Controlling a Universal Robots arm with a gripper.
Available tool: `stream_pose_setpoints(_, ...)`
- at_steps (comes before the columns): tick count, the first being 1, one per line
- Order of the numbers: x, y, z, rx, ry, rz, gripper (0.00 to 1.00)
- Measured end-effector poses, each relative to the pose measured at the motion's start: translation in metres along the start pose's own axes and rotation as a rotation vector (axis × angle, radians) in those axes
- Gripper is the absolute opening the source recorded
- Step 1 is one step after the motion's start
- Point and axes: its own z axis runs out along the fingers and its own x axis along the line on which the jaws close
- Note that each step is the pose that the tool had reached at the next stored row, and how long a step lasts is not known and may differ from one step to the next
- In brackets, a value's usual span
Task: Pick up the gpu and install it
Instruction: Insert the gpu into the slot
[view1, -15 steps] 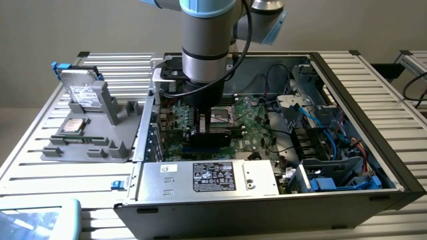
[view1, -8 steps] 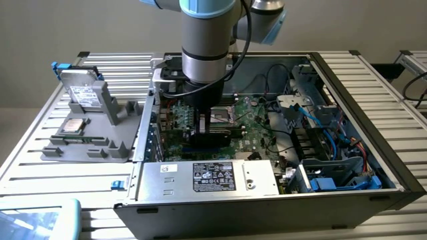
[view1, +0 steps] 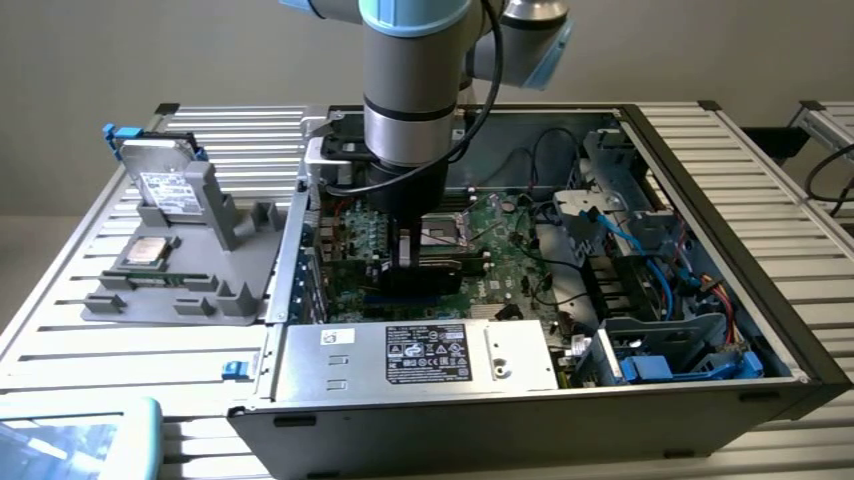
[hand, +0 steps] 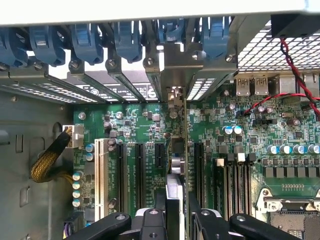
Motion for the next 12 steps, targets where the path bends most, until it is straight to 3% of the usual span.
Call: stream_pose_setpoints(12,0.0,0.0,0.0007,-0.0011,0.0,-0.001,0.27)
